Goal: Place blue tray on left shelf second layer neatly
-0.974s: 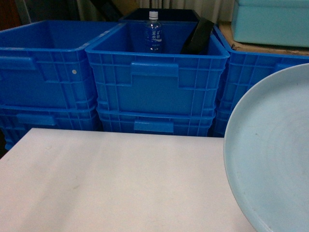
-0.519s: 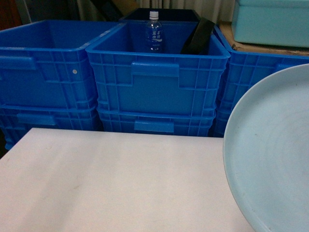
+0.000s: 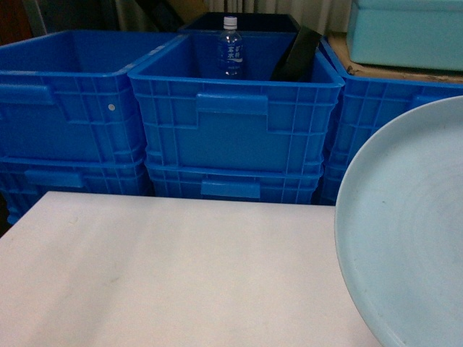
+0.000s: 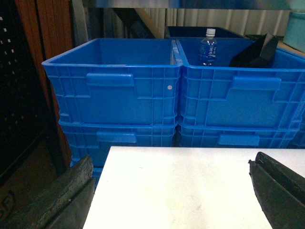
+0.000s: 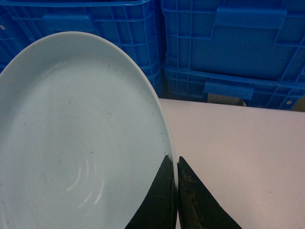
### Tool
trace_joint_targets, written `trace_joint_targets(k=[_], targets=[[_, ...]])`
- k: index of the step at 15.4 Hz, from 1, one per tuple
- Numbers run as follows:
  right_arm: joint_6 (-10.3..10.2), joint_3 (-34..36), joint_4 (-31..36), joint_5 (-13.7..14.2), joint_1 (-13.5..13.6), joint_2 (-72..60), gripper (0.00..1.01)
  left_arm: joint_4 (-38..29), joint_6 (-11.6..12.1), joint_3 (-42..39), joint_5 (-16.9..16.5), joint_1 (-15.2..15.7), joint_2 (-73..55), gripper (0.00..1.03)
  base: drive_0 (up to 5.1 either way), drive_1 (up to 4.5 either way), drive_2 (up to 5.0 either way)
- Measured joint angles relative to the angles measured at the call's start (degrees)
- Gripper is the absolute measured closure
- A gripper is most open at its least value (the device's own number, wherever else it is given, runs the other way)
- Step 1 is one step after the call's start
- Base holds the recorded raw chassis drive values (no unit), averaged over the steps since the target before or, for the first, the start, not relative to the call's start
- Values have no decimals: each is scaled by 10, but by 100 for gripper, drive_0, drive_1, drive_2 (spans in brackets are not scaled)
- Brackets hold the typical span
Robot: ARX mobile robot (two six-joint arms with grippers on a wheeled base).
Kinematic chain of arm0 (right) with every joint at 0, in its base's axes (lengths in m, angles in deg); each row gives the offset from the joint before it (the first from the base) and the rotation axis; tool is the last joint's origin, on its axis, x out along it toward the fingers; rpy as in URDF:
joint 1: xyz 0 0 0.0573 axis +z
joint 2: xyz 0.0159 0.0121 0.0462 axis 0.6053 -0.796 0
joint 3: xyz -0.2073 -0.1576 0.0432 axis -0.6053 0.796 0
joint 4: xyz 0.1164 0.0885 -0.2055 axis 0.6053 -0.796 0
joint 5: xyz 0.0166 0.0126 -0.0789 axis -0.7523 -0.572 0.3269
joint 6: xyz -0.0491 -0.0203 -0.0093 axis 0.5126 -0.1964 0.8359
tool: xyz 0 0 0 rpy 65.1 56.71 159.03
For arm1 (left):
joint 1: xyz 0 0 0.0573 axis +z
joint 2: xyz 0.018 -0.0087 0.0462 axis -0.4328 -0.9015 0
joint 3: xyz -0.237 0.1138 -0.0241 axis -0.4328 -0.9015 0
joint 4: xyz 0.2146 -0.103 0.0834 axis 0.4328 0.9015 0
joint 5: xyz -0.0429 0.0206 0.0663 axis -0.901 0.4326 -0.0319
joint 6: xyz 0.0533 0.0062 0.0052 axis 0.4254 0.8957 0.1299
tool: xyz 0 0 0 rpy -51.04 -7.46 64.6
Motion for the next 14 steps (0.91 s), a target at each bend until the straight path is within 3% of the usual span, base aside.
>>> trace_joint_targets(k=[14], targets=[[0,2,-3,3,-2,0,99,-3,0,0,-4,0,0,5,0,0,0]])
